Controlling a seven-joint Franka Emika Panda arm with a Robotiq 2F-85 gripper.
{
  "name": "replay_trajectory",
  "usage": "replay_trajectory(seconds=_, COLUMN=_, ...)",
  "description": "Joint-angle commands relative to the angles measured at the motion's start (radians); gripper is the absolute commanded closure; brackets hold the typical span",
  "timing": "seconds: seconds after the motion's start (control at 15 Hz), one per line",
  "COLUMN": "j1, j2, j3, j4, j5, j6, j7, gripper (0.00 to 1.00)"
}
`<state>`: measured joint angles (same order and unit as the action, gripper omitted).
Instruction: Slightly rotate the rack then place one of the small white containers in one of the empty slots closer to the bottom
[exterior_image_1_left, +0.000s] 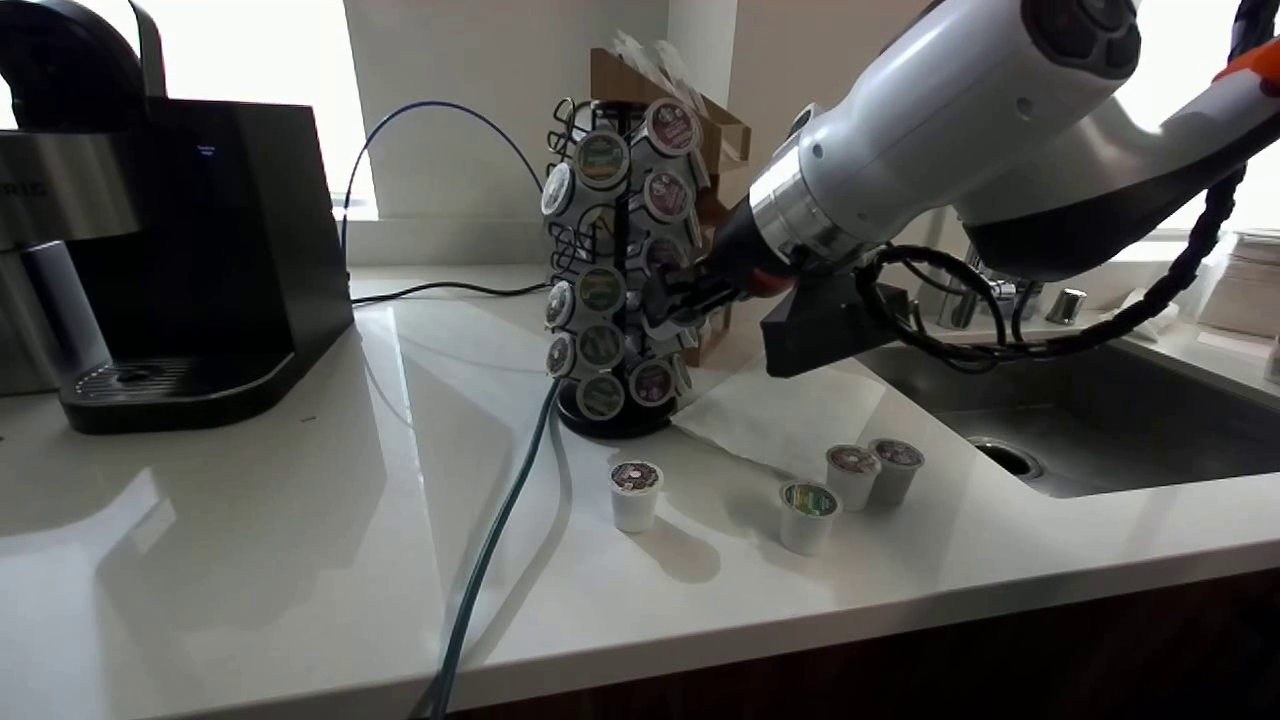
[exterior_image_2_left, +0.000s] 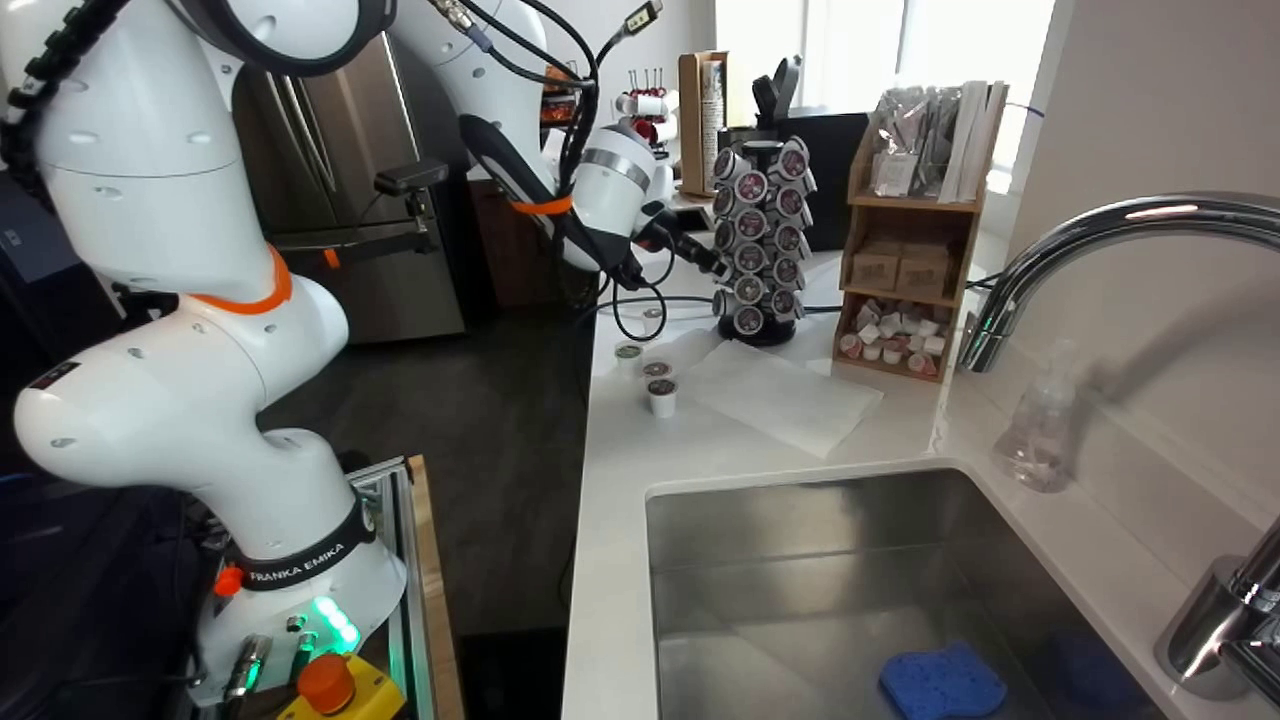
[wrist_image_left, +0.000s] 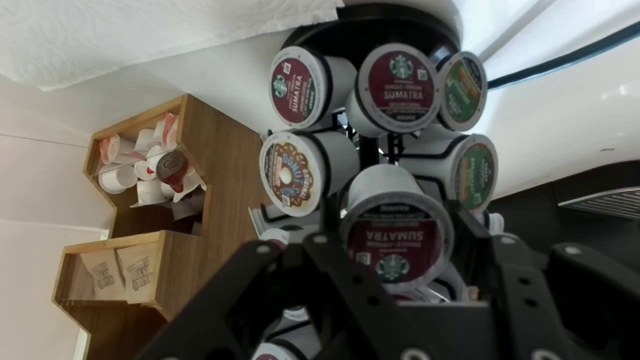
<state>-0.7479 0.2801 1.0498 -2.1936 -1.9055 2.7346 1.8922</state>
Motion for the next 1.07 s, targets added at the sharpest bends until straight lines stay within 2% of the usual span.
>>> replay_trajectory(seconds=0.0, j1=0.015, j2=0.02, j3=-0.004, j4=0.014, j5=-0.095, j6=-0.054, j7=0.083, gripper=0.71)
replay_trajectory(seconds=0.27, j1=0.025, j2=0.022, j3=-0.006, j4=0.004, j5=-0.13, j6=-0.106, j7=0.104, gripper=0.71)
replay_trajectory(seconds=0.33, j1=0.159, j2=-0.036, j3=-0.153, j4=0.012, j5=-0.13, j6=-0.064, j7=0.142, gripper=0.71)
replay_trajectory(seconds=0.4, j1=0.187, j2=-0.033, j3=-0.181, j4=0.015, j5=-0.149, j6=-0.062, j7=0.159, gripper=0.71)
replay_trajectory(seconds=0.47, j1=0.244, j2=-0.035, j3=-0.24, j4=0.021, j5=-0.167, j6=-0.061, j7=0.178, gripper=0.71)
replay_trajectory(seconds=0.53, j1=0.158, j2=0.007, j3=-0.14, j4=0.017, j5=-0.195, j6=-0.107, j7=0.169, gripper=0.71)
replay_trajectory(seconds=0.6, j1=0.329, j2=-0.033, j3=-0.323, j4=0.03, j5=-0.204, j6=-0.063, j7=0.214, gripper=0.71)
replay_trajectory(seconds=0.67, j1=0.357, j2=-0.031, j3=-0.349, j4=0.031, j5=-0.214, j6=-0.063, j7=0.227, gripper=0.71)
replay_trajectory(seconds=0.87, j1=0.497, j2=-0.026, j3=-0.494, j4=0.052, j5=-0.249, j6=-0.047, j7=0.27, gripper=0.71)
replay_trajectory(seconds=0.93, j1=0.416, j2=-0.004, j3=-0.403, j4=0.051, j5=-0.267, j6=-0.074, j7=0.264, gripper=0.71)
replay_trajectory(seconds=1.0, j1=0.435, j2=-0.006, j3=-0.42, j4=0.051, j5=-0.275, j6=-0.072, j7=0.274, gripper=0.71)
